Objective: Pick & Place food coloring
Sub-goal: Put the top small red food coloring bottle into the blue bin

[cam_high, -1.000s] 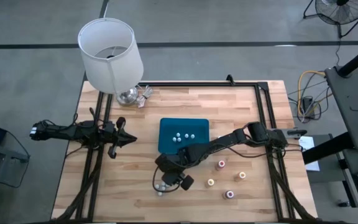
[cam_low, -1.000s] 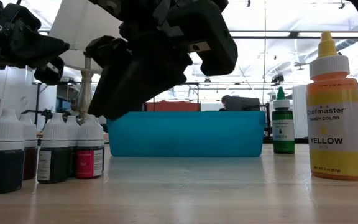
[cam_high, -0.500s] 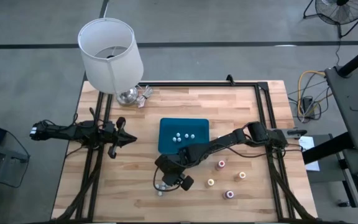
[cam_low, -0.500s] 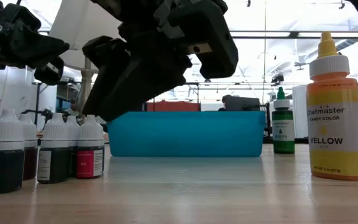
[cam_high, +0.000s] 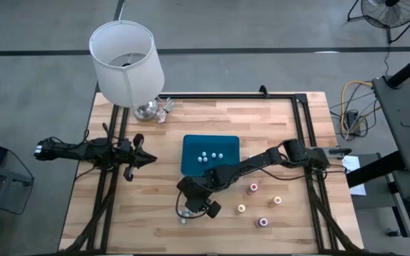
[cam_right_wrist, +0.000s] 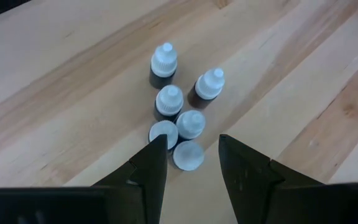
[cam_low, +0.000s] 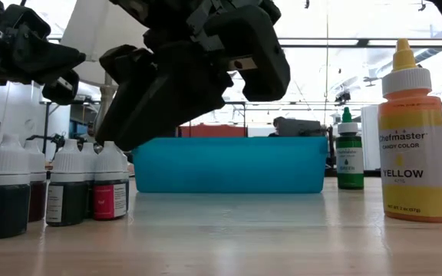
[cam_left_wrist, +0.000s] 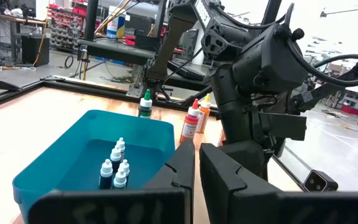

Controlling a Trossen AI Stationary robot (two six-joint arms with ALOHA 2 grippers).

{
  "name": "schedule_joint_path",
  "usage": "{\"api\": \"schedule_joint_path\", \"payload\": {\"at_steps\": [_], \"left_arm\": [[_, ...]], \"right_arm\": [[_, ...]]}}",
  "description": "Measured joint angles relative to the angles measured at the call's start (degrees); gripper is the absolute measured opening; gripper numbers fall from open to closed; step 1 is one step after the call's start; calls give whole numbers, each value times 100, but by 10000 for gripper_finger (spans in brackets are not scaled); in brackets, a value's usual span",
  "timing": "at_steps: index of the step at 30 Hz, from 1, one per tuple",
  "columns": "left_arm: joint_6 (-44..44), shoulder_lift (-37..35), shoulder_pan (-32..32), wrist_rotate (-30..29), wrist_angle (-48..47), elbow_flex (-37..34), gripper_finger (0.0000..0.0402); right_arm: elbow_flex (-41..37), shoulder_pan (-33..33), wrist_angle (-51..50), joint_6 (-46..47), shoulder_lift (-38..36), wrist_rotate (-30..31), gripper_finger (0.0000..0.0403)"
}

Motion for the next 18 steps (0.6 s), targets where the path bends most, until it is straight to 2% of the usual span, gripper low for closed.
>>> {"api": "schedule_joint_path", "payload": {"at_steps": [18], "left_arm": [[0, 1, 0, 0, 0, 0, 0]], "right_arm": [[-67, -32, 9, -63, 0, -31, 134]]}}
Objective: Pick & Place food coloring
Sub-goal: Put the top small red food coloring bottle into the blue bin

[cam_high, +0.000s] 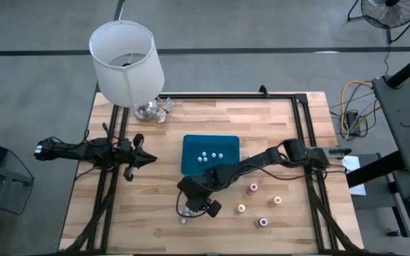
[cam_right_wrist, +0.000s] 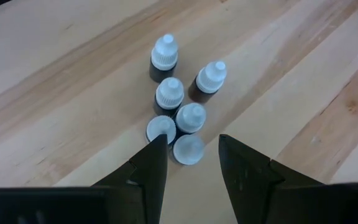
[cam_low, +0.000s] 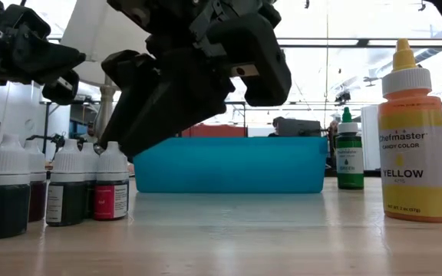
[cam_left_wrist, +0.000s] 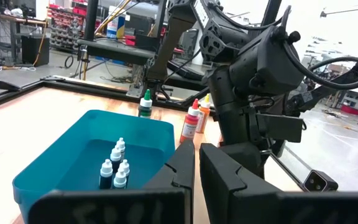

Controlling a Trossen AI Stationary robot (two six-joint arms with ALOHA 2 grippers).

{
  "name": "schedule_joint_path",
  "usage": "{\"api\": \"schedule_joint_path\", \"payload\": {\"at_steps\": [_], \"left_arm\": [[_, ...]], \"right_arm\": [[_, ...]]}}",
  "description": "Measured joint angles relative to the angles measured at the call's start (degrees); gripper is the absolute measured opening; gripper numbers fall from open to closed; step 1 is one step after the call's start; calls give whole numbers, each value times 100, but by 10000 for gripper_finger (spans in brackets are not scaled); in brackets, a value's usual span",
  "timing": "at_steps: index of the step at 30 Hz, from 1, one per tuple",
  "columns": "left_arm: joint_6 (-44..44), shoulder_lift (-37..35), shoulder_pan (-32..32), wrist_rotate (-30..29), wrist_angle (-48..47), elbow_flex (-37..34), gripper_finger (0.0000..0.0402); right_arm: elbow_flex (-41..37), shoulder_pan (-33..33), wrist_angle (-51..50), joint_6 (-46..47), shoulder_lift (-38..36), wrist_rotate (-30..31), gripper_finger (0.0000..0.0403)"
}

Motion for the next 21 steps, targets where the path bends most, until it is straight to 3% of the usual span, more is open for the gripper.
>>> {"api": "schedule_joint_path", "payload": {"at_steps": [21], "left_arm": [[1, -2, 1, 0, 0, 1, 0]], "right_arm": [[-73, -69, 157, -236, 0, -297, 126]]}}
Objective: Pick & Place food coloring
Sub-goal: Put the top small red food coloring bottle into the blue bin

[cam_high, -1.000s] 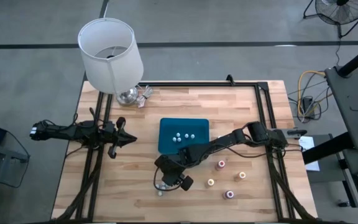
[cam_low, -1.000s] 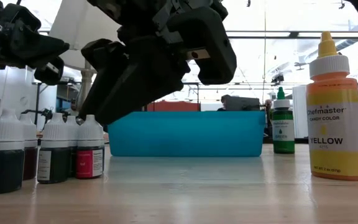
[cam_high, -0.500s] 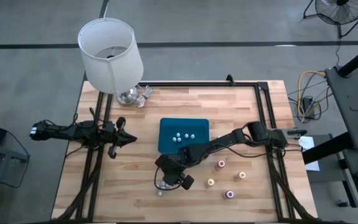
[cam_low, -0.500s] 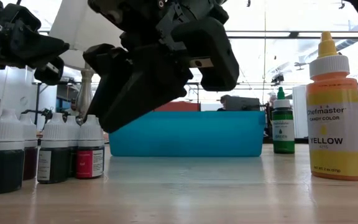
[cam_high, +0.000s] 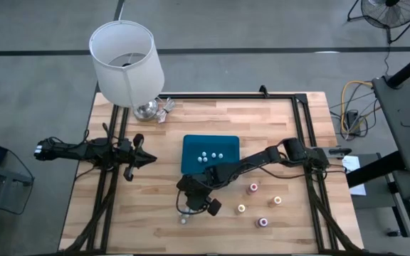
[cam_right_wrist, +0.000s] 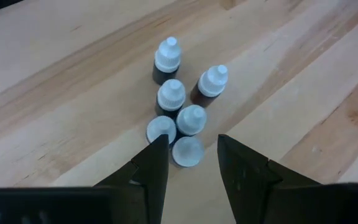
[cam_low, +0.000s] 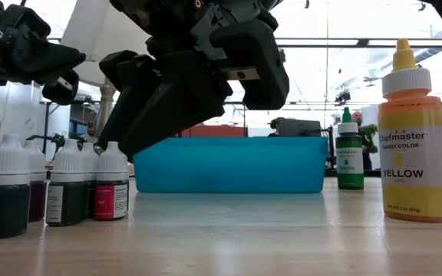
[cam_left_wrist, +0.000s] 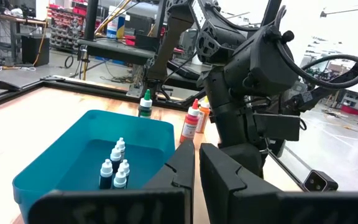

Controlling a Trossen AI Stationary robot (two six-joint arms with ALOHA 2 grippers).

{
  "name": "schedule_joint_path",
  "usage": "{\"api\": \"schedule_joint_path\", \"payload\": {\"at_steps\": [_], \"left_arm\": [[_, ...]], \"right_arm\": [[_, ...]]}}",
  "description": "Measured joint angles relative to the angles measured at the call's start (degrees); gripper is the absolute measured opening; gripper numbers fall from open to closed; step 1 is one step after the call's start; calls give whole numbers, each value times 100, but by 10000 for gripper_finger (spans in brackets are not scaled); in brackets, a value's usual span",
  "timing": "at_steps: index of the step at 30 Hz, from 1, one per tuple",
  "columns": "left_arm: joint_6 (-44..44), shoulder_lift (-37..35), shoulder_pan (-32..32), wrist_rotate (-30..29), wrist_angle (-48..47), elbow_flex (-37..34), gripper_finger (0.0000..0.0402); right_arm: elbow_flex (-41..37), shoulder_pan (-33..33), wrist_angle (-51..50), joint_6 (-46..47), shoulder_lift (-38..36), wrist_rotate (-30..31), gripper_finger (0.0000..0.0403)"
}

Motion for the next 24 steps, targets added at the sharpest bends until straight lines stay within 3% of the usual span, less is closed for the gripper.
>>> {"api": "schedule_joint_path", "payload": {"at_steps": [24], "left_arm": [[-1, 0, 0, 0, 0, -2, 0]], "right_arm": [[-48, -50, 4, -84, 2, -165, 85]]}}
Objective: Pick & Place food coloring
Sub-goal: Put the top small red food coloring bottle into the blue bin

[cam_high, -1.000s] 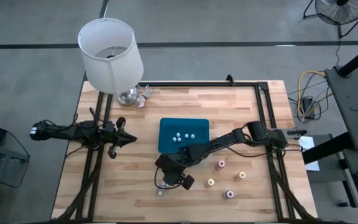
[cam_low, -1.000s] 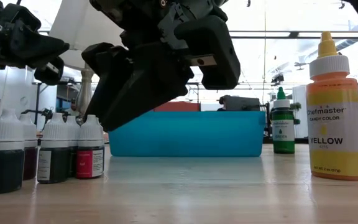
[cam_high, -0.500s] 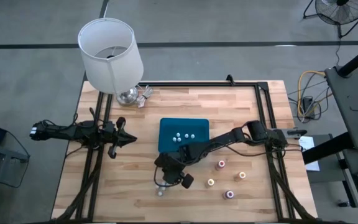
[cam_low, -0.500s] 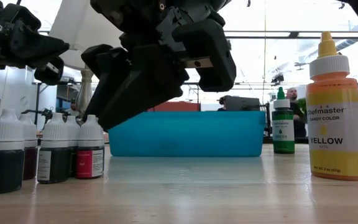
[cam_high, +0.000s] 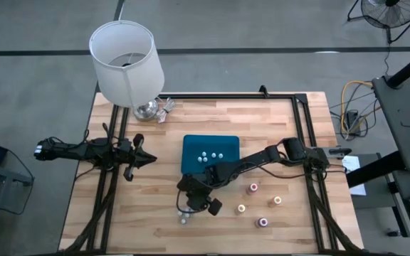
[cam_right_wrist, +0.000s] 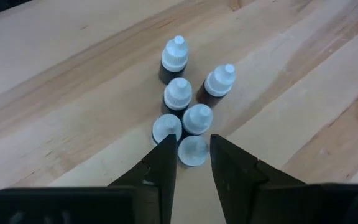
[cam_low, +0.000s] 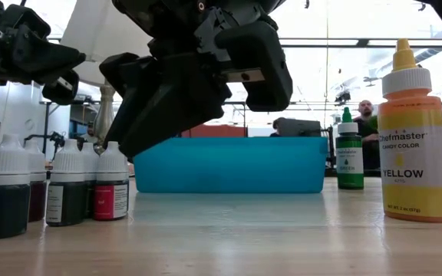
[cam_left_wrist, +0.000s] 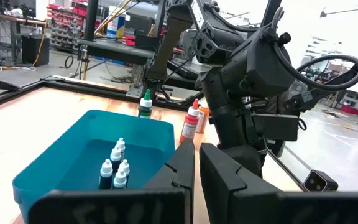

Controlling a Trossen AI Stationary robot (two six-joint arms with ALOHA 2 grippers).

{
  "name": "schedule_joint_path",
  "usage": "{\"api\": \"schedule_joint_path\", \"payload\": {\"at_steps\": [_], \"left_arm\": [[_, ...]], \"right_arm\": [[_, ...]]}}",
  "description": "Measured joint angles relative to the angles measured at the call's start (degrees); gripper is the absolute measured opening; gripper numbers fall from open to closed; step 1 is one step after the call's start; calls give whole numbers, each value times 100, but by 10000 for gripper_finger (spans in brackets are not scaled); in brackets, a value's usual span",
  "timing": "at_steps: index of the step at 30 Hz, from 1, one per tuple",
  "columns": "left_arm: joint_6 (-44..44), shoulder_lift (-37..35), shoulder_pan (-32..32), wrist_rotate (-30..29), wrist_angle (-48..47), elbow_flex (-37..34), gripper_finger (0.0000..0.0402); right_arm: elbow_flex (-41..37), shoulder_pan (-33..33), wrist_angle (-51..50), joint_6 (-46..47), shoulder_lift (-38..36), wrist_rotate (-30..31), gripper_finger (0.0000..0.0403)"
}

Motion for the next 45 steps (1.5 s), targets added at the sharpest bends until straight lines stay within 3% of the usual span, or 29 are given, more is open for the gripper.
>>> {"api": "schedule_joint_path", "payload": {"at_steps": [16, 45], "left_arm": [[0, 1, -2, -1, 0, 2, 0], [0, 2, 0, 0, 0, 2, 0]], "right_arm": [[-79, -7, 28, 66, -2, -209, 13], [-90, -54, -81, 374, -54, -73, 9]]}}
